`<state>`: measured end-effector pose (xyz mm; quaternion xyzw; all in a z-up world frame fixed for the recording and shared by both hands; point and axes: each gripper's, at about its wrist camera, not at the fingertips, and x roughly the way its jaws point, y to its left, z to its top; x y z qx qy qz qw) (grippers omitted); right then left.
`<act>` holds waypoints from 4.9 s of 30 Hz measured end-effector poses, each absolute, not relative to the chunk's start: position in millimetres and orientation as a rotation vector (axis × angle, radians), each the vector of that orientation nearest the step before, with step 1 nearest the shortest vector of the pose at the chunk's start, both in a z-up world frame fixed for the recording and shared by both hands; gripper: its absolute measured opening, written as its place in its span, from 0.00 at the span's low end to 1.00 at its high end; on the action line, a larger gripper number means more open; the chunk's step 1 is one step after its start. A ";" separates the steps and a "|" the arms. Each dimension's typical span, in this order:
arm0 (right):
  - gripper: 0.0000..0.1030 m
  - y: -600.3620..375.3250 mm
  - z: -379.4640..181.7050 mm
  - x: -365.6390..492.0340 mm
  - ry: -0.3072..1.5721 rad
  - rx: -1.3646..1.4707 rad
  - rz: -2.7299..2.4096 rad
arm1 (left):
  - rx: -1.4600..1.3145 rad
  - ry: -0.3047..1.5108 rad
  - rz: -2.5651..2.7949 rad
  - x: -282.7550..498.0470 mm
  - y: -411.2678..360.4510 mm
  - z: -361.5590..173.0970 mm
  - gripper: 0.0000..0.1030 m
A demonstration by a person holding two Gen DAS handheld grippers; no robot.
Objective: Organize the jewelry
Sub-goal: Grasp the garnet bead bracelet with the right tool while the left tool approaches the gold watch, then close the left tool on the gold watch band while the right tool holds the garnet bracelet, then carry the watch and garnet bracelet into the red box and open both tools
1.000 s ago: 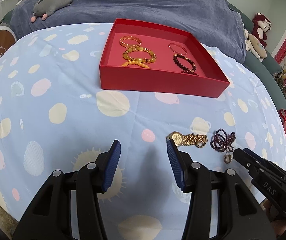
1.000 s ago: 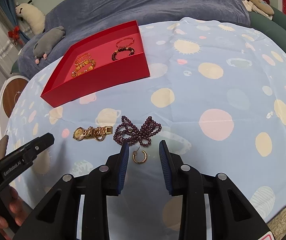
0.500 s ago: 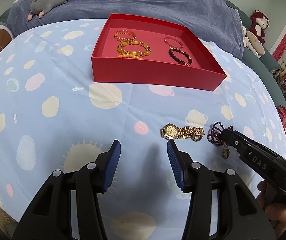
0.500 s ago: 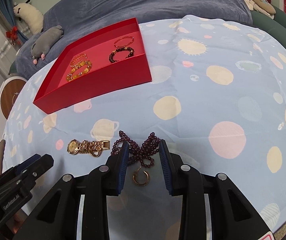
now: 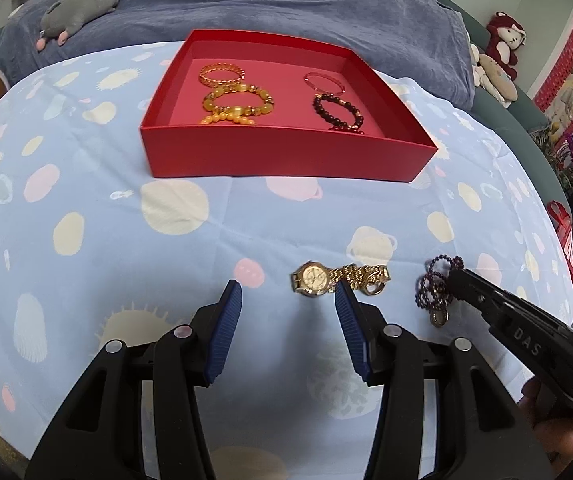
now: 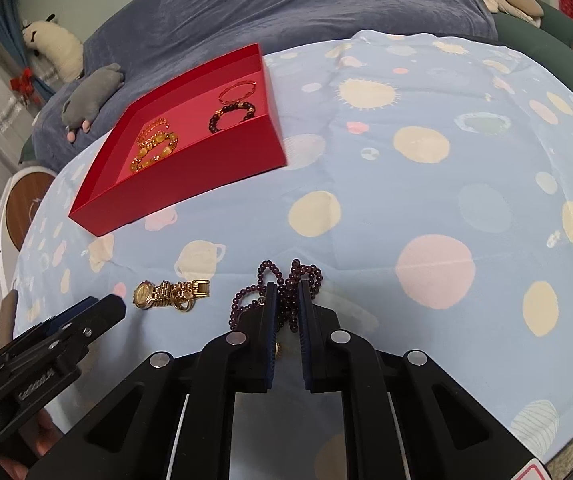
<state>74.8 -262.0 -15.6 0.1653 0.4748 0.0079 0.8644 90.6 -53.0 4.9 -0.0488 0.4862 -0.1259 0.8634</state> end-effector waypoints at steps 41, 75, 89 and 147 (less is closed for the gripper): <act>0.04 -283.3 -13.8 47.5 0.979 0.426 0.017 | 0.132 0.976 -0.384 95.7 -81.7 -12.1 0.40; 0.04 -287.4 -18.0 51.7 0.979 0.461 0.030 | 0.008 1.015 -0.164 125.7 -113.1 -14.7 0.52; 0.04 -284.6 -16.5 51.8 0.973 0.461 0.045 | -0.187 1.014 -0.188 115.5 -66.6 -7.2 0.20; 0.04 -282.6 80.1 116.6 0.787 0.449 0.190 | -0.254 0.867 -0.294 169.0 -46.3 119.3 0.11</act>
